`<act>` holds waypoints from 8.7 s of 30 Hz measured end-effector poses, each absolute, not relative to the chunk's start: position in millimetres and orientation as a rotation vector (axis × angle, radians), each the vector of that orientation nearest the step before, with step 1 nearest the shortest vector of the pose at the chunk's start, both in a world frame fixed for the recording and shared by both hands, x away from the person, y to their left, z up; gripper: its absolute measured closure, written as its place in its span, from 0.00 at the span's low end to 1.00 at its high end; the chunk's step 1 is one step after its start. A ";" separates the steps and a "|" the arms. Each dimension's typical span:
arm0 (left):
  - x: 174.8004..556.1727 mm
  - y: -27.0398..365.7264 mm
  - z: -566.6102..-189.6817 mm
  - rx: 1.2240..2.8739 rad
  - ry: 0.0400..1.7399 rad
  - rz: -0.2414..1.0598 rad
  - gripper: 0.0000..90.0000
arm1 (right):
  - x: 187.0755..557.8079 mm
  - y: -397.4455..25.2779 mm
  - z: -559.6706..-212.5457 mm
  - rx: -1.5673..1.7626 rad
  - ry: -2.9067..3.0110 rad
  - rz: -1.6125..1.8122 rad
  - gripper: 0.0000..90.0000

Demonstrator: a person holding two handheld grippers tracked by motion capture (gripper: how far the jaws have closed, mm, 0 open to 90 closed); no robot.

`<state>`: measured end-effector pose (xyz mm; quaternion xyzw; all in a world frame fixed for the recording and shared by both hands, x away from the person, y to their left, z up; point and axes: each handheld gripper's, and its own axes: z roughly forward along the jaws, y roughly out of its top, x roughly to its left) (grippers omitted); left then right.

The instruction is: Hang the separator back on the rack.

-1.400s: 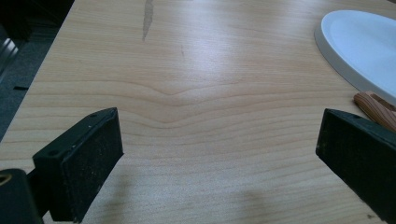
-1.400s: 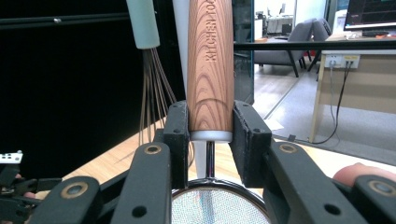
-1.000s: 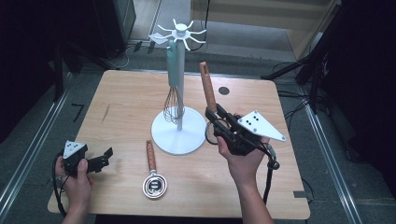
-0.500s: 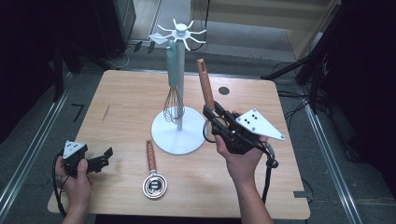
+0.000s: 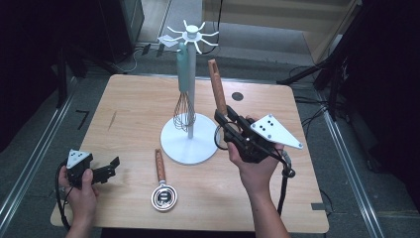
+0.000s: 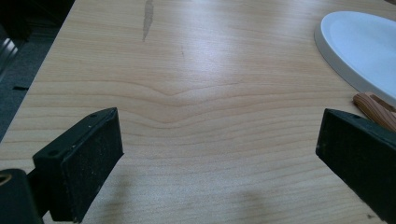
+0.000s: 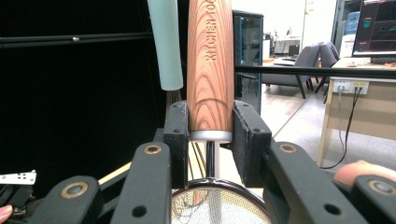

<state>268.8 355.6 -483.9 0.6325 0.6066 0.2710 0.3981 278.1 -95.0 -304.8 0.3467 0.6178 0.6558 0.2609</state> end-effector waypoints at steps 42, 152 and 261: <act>268.7 355.9 -483.8 1.603 1.536 0.684 0.01 | 282.3 -80.6 -283.9 0.883 1.641 1.792 0.79; 268.8 356.6 -483.8 1.604 1.532 0.673 0.01 | 364.4 -73.3 -220.8 0.851 1.534 1.810 1.00; 264.5 345.0 -483.1 1.661 1.544 0.803 0.22 | 307.9 -142.4 -386.3 1.062 1.760 1.484 0.78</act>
